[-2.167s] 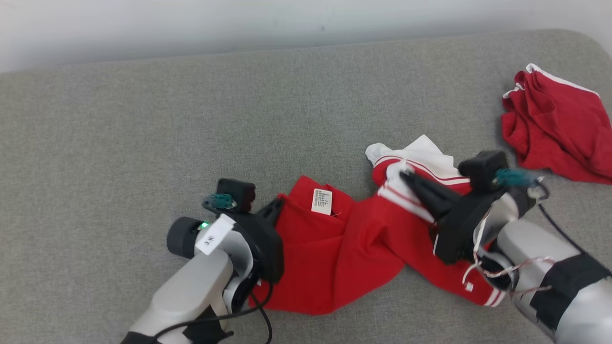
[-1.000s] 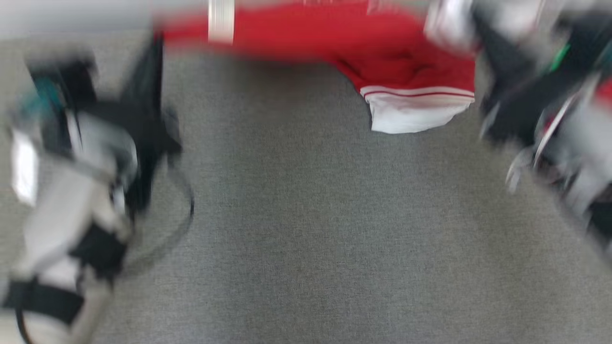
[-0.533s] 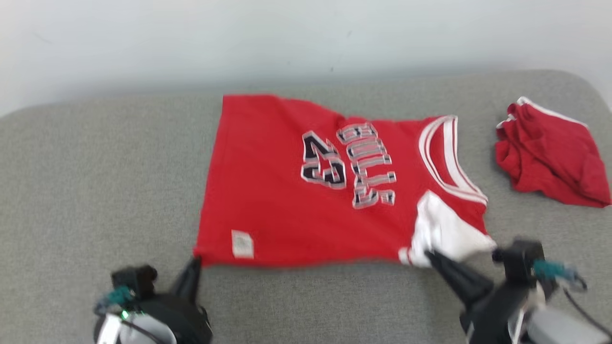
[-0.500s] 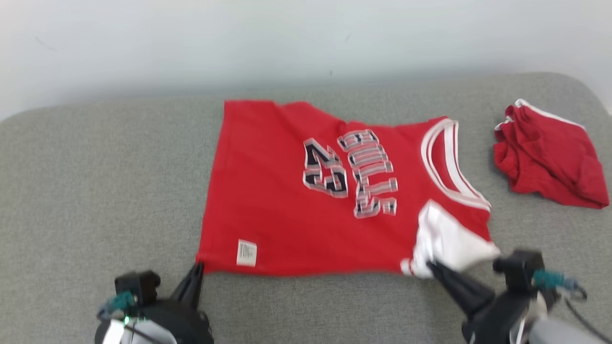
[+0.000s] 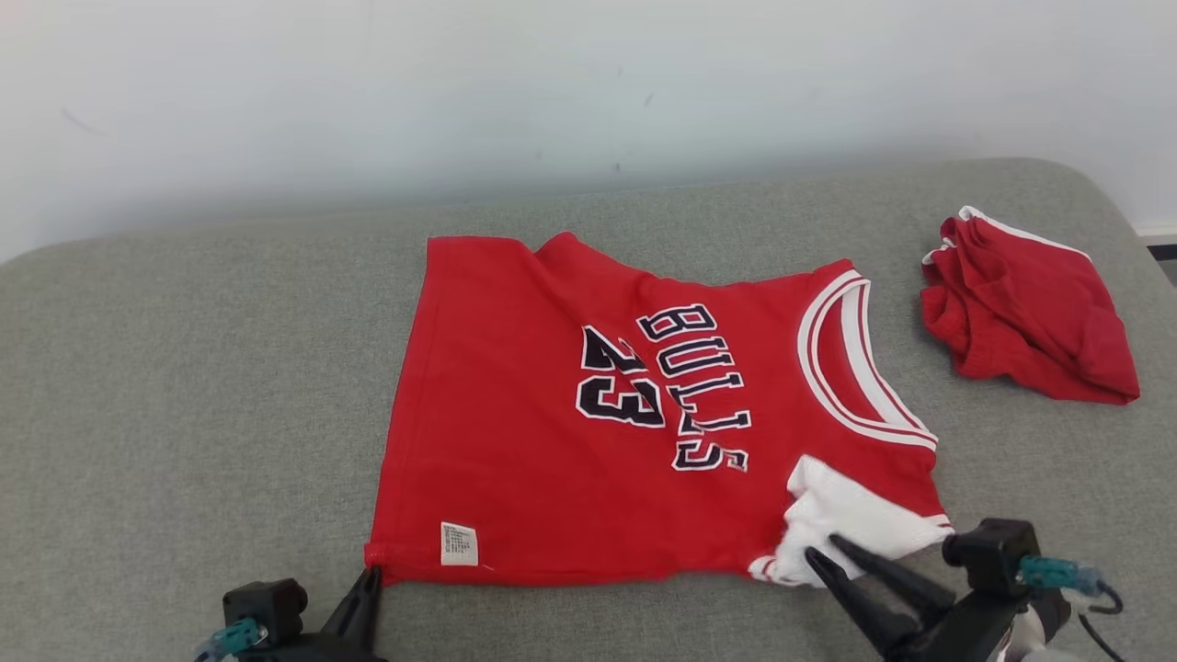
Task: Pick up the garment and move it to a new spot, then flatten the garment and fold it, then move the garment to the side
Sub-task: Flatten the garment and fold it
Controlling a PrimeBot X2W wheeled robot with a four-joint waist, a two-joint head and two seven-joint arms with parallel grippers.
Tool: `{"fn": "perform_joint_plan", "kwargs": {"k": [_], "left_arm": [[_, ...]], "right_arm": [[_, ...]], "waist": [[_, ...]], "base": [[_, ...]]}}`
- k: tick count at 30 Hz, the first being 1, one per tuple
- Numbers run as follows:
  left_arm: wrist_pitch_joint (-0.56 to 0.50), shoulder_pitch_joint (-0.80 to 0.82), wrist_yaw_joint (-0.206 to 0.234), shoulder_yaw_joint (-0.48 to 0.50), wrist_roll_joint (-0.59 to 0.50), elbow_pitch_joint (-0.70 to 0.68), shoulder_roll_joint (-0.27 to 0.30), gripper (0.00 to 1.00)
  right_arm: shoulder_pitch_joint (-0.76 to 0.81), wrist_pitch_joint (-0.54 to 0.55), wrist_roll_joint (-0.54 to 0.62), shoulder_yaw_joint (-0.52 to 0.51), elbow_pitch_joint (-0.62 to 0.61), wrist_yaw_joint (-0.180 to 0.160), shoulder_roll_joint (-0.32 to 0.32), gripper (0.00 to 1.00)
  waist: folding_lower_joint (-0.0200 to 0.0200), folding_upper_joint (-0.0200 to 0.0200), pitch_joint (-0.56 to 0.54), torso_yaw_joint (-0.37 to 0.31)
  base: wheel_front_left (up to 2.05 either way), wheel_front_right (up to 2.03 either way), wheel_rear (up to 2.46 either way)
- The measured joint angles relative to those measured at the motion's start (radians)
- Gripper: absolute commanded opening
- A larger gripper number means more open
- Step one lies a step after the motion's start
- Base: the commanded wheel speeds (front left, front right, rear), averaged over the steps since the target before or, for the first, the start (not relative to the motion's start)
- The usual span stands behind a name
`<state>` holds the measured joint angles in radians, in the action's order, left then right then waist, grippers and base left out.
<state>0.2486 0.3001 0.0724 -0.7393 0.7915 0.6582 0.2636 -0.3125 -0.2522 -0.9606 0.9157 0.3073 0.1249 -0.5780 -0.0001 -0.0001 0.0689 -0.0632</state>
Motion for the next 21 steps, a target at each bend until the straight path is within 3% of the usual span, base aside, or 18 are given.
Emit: {"fn": "perform_joint_plan", "kwargs": {"k": [9, 14, 21], "left_arm": [[0.0, -0.012, 0.025, 0.062, 0.016, -0.118, 0.024, 1.0], [0.001, -0.009, 0.034, 0.063, -0.014, -0.152, 0.04, 1.0], [-0.044, -0.004, 0.042, 0.014, -0.048, -0.152, 0.039, 1.0]], "right_arm": [[0.026, 0.0, -0.076, -0.122, -0.084, -0.004, -0.047, 1.0], [-0.008, 0.024, 0.002, -0.085, -0.061, -0.054, -0.067, 1.0], [-0.114, 0.105, 0.071, -0.043, -0.036, -0.09, -0.052, 1.0]], "waist": [[0.0, 0.0, -0.008, -0.004], [0.0, 0.0, 0.001, -0.002], [0.0001, 0.0001, 0.031, 0.002]], "base": [[0.0, 0.0, 0.0], [0.0, 0.0, 0.0], [0.0, 0.0, 0.0]]}}
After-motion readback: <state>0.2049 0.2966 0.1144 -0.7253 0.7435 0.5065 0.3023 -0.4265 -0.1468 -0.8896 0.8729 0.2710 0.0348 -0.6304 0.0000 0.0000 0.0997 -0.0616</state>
